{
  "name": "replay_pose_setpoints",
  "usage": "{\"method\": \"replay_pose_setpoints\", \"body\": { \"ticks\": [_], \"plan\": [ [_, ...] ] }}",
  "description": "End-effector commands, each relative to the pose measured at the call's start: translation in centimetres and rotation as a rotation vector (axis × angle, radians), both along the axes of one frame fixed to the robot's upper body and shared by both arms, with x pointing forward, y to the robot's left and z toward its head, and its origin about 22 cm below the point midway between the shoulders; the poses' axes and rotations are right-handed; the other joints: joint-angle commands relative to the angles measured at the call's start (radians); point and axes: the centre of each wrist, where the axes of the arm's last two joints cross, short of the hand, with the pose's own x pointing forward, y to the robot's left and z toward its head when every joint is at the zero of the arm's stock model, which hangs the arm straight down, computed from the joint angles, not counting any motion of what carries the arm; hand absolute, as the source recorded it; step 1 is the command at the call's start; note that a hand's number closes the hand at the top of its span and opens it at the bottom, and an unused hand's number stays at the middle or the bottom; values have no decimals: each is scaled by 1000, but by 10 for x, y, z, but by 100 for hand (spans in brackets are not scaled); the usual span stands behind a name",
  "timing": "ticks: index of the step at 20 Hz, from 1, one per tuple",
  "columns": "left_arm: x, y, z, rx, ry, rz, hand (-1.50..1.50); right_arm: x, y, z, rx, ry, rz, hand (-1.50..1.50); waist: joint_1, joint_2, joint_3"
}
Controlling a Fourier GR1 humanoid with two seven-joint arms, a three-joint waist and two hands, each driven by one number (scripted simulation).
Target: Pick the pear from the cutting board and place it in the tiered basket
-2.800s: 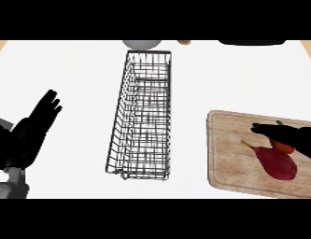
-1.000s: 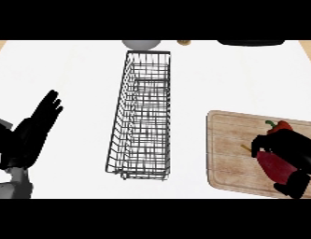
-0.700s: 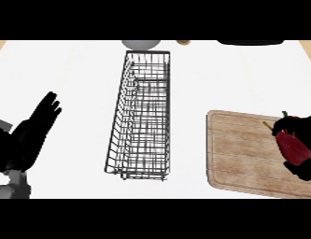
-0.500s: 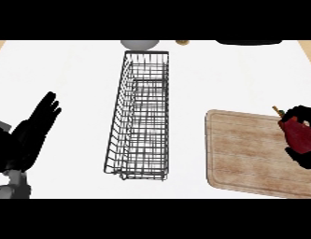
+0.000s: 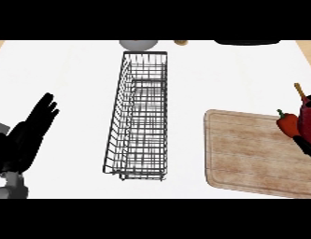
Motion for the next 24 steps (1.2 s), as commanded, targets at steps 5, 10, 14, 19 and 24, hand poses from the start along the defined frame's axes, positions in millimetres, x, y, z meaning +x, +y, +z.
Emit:
{"method": "replay_pose_setpoints", "body": {
  "ticks": [5,10,14,19,24],
  "plan": [
    [-5,-3,-3,3,-9,-12,0,-40,63,64,51,26,126,150,15,3,0],
    [2,-7,-13,-8,-12,-26,0,-37,123,107,33,29,155,150,26,5,-2],
    [2,-11,-4,-1,7,-28,0,-36,182,91,39,43,161,150,31,6,-1],
    [1,-19,-4,-3,-24,-37,0,-10,217,102,63,74,139,150,26,6,0],
    [6,-24,3,-3,-2,-33,0,-15,249,109,42,144,138,150,22,5,0]
  ]
}}
